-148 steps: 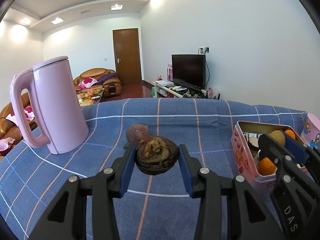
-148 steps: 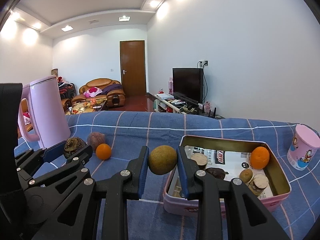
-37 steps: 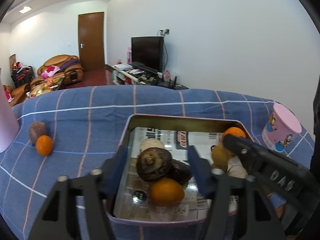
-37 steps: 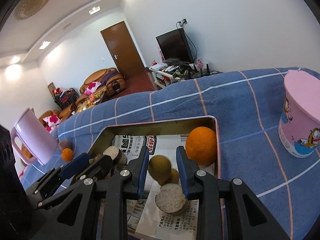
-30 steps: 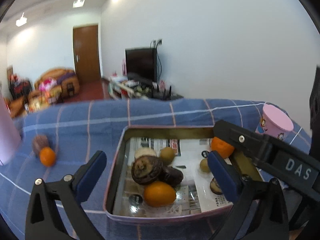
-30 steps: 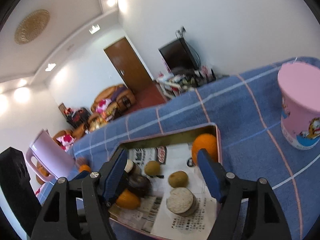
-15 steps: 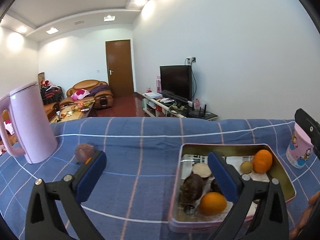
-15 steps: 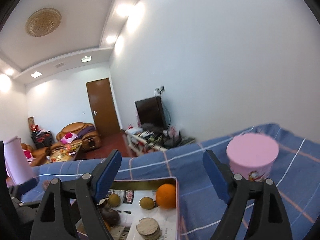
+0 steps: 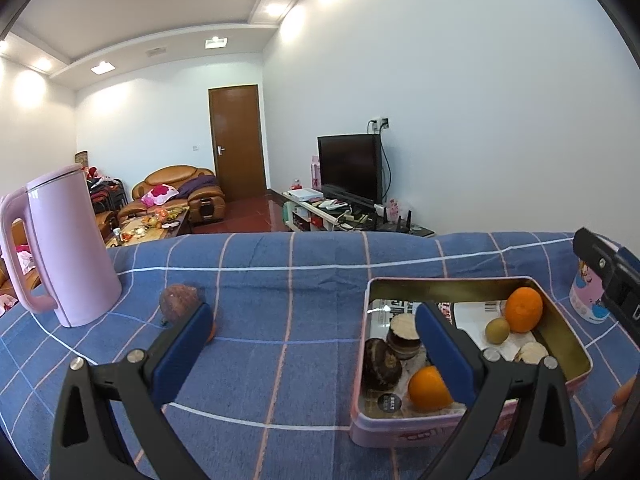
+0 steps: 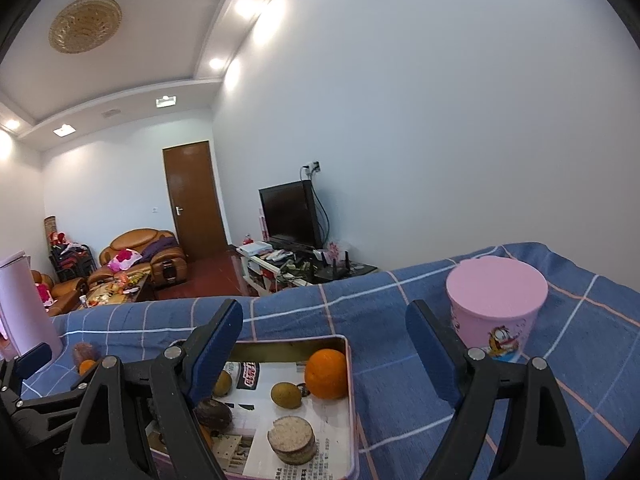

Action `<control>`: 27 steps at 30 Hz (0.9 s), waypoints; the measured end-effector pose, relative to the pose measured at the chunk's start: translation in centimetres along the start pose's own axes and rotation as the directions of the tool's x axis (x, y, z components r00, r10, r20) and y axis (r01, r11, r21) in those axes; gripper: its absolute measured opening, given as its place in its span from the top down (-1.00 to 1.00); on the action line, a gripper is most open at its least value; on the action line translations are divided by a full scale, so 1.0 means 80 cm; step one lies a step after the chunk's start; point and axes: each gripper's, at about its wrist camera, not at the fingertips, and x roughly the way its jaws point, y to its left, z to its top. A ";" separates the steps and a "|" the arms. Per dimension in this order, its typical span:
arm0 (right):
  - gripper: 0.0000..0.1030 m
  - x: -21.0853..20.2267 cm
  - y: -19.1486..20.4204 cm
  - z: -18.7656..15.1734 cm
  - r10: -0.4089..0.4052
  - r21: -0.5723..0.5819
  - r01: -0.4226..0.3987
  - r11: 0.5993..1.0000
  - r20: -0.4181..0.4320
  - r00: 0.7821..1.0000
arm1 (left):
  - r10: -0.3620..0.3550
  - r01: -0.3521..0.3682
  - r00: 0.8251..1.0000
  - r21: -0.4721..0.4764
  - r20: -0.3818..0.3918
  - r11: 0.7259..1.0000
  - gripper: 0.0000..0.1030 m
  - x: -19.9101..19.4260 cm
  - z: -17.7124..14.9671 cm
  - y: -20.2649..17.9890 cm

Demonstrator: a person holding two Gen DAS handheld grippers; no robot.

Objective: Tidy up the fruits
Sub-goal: 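Withdraw both open tools from the tin toward the purple fruit and small orange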

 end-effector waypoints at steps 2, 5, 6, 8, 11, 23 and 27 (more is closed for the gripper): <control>-0.65 -0.004 0.003 -0.002 -0.008 -0.002 0.008 1.000 -0.004 1.000 | -0.005 0.005 1.000 -0.004 0.002 1.000 -1.00 -0.003 -0.001 0.002; -0.65 -0.011 0.006 -0.005 -0.014 -0.003 0.014 1.000 -0.011 1.000 | -0.009 0.009 1.000 -0.006 -0.005 1.000 -1.00 -0.005 -0.003 0.005; -0.65 -0.014 0.009 -0.007 -0.019 -0.004 0.019 1.000 -0.011 1.000 | -0.011 0.011 1.000 -0.007 -0.008 1.000 -1.00 -0.005 -0.004 0.006; -0.65 -0.022 0.013 -0.009 -0.025 -0.005 0.025 1.000 -0.009 1.000 | -0.014 0.014 1.000 -0.011 -0.013 1.000 -1.00 -0.006 -0.005 0.009; -0.65 -0.030 0.018 -0.012 -0.043 -0.004 0.043 0.999 -0.010 0.999 | -0.019 0.019 1.000 -0.015 -0.014 1.000 -1.00 -0.012 -0.007 0.013; -0.65 -0.043 0.040 -0.021 -0.057 0.061 0.060 0.996 -0.046 0.997 | -0.027 0.026 0.999 -0.015 -0.030 1.000 -1.00 -0.028 -0.016 0.042; -0.65 -0.042 0.058 -0.025 -0.041 0.068 0.045 0.997 -0.052 0.998 | -0.020 0.020 0.999 -0.011 -0.045 1.000 -1.00 -0.025 -0.016 0.055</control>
